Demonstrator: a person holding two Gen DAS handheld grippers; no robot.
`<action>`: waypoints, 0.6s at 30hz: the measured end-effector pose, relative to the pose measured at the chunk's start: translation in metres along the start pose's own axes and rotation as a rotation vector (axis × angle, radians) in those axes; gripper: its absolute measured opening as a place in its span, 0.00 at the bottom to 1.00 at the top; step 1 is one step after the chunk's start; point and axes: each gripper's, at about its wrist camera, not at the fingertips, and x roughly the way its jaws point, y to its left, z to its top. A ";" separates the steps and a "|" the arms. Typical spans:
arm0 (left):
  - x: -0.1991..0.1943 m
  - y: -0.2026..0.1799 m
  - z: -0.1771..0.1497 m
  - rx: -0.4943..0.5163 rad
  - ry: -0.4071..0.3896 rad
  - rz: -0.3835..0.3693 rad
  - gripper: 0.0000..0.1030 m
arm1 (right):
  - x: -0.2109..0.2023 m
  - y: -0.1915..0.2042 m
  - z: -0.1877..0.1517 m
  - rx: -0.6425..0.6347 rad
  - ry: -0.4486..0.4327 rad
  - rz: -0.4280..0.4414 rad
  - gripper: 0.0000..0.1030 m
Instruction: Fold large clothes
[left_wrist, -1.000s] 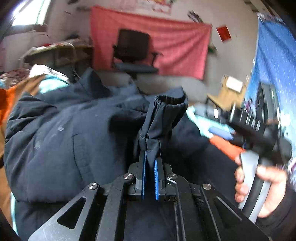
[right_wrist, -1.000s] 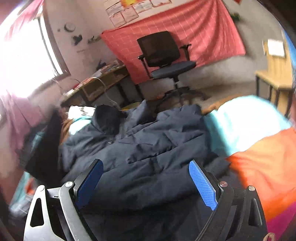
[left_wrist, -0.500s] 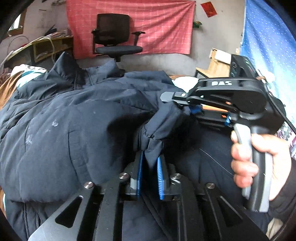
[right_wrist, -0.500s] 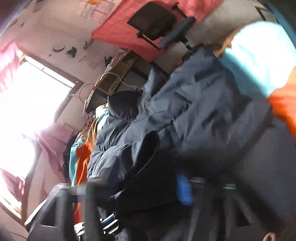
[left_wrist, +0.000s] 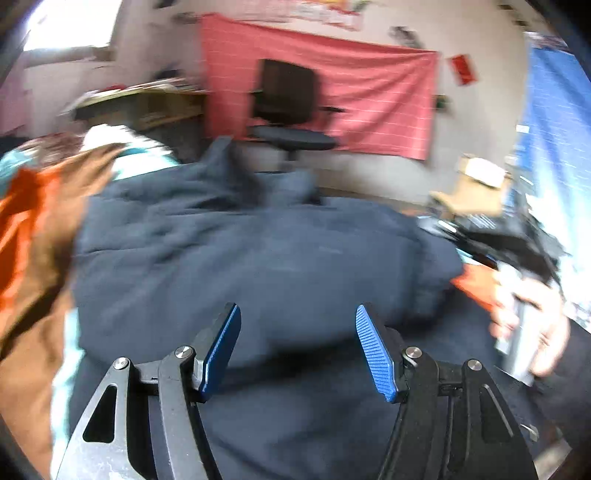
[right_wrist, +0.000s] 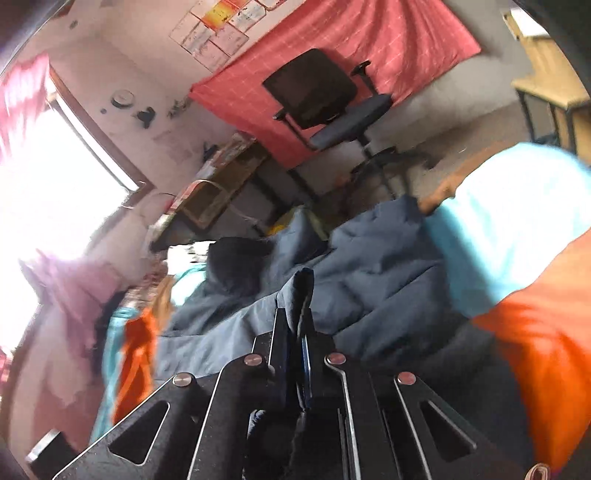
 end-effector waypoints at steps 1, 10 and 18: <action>0.003 0.013 0.002 -0.025 0.003 0.033 0.57 | 0.005 0.001 -0.002 -0.016 0.011 -0.033 0.06; 0.020 0.097 0.016 -0.108 0.049 0.153 0.57 | 0.017 0.017 -0.017 -0.251 0.036 -0.382 0.55; 0.053 0.091 -0.002 0.015 0.132 0.182 0.60 | 0.051 0.059 -0.038 -0.362 0.146 -0.207 0.66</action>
